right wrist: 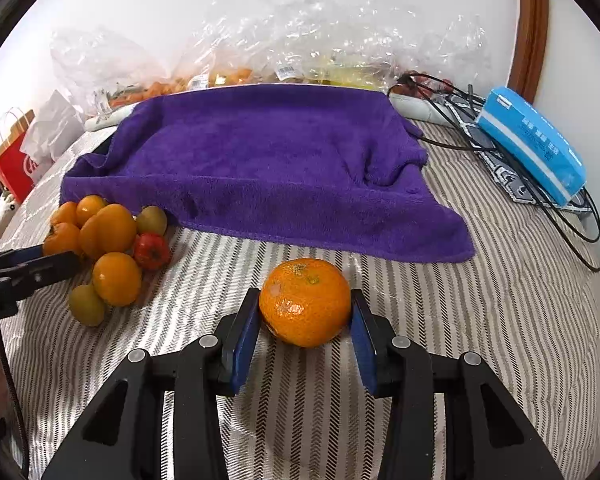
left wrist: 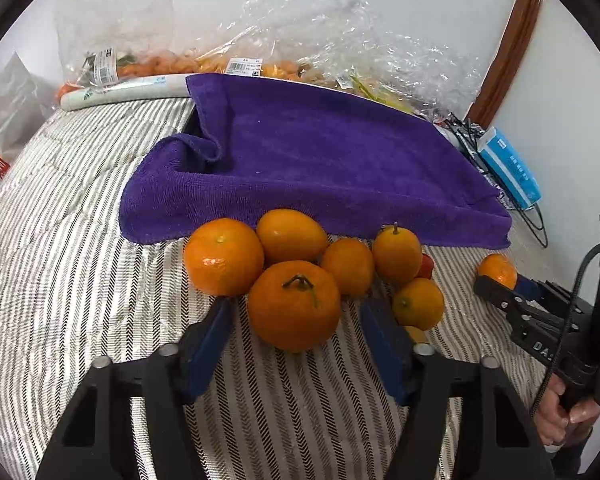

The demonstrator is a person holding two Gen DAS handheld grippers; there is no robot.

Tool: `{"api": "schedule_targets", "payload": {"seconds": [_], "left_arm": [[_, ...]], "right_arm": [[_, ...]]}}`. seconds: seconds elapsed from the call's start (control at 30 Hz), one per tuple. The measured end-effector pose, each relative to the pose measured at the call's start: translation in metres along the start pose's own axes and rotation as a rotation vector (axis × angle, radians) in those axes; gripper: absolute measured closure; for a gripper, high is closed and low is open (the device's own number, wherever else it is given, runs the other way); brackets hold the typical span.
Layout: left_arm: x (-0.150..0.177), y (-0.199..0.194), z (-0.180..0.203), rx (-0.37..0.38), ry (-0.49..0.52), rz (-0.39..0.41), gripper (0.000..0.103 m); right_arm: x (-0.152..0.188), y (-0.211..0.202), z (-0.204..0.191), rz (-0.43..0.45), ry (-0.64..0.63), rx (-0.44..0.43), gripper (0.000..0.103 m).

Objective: Organize fruits
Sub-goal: 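Lift and carry both held oranges over the purple towel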

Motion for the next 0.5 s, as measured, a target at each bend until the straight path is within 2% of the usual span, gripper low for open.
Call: {"api": "schedule_targets", "payload": {"seconds": [0.07, 0.13, 0.37, 0.5], "left_arm": [[0.001, -0.001, 0.0, -0.008, 0.01, 0.005, 0.056], [0.001, -0.001, -0.002, 0.008, 0.012, 0.001, 0.062], [0.007, -0.011, -0.008, 0.026, -0.02, -0.003, 0.062], [0.01, -0.027, -0.012, 0.003, -0.021, 0.015, 0.062]], "right_arm": [[0.001, -0.001, 0.0, 0.003, 0.0, 0.0, 0.06], [0.001, -0.002, 0.001, 0.01, 0.005, -0.004, 0.06], [-0.001, -0.011, 0.004, 0.054, 0.023, -0.013, 0.06], [-0.001, -0.019, 0.006, 0.083, 0.03, -0.02, 0.06]]}}
Point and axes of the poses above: each gripper's, at about its wrist camera, not at the fingertips, and y roughly the way its jaws point, z to its right, x to its underside, the point moved 5 cm from there along y, roughly the way its jaws point, and after that the axes turned 10 degrees about z, right-handed, at the moved point
